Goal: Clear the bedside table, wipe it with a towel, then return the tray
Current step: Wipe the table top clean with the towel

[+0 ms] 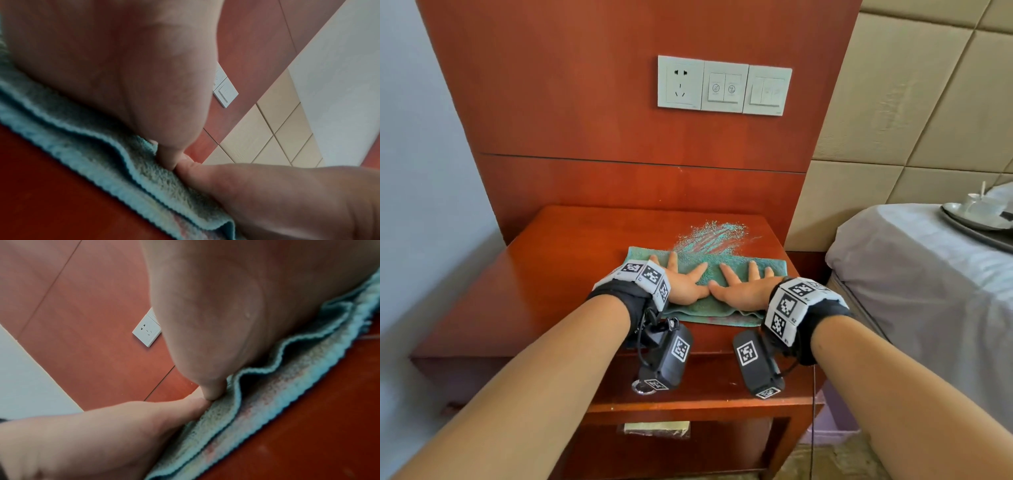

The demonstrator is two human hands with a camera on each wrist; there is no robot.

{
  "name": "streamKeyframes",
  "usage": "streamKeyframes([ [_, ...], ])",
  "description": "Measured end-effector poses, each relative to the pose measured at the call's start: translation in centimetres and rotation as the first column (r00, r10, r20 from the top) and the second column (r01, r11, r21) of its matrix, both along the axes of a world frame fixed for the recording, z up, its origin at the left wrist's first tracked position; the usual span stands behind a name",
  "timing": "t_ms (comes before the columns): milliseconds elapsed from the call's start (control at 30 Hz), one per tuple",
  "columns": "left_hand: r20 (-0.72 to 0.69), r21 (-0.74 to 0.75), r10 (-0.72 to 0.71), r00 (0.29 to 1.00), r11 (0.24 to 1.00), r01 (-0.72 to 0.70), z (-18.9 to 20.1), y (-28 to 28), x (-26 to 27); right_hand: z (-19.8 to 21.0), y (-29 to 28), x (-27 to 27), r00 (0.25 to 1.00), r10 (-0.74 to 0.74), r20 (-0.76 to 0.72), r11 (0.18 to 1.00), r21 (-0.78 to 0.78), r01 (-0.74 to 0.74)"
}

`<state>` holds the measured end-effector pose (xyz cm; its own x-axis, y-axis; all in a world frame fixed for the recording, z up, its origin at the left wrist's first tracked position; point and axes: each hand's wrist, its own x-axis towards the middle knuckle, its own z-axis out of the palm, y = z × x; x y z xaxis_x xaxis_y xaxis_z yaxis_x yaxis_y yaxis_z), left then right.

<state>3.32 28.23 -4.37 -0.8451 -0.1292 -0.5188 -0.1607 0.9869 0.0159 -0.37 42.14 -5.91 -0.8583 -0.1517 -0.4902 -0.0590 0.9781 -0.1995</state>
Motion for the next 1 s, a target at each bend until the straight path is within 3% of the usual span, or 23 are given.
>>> streamKeyframes([
  [100, -0.023, 0.1, 0.041, 0.999, 0.994, -0.039, 0.0, -0.2, -1.3, -1.0, -0.6, -1.9, 0.994, -0.098, 0.04, 0.993, -0.069, 0.101],
  [333, -0.041, 0.145, 0.078, 0.996, 0.987, -0.072, -0.1, -0.9, -4.2, -1.3, -1.4, -4.7, 0.998, -0.053, -0.034, 0.999, 0.011, 0.054],
  [600, -0.056, 0.158, 0.091, 0.994, 0.984, -0.081, -0.6, -5.3, -5.4, -0.3, -5.3, -5.4, 0.996, -0.087, 0.025, 0.993, -0.077, 0.089],
  [867, -0.054, 0.15, 0.246, 0.968, 0.96, -0.236, -0.8, -16.2, -2.0, -0.3, -15.9, -4.1, 0.967, 0.254, -0.026, 0.966, -0.036, -0.255],
  [1000, -0.094, 0.102, 0.327, 0.94, 0.943, -0.318, -1.4, -18.3, 0.2, -0.6, -18.9, -3.3, 0.938, 0.345, -0.032, 0.938, -0.03, -0.346],
])
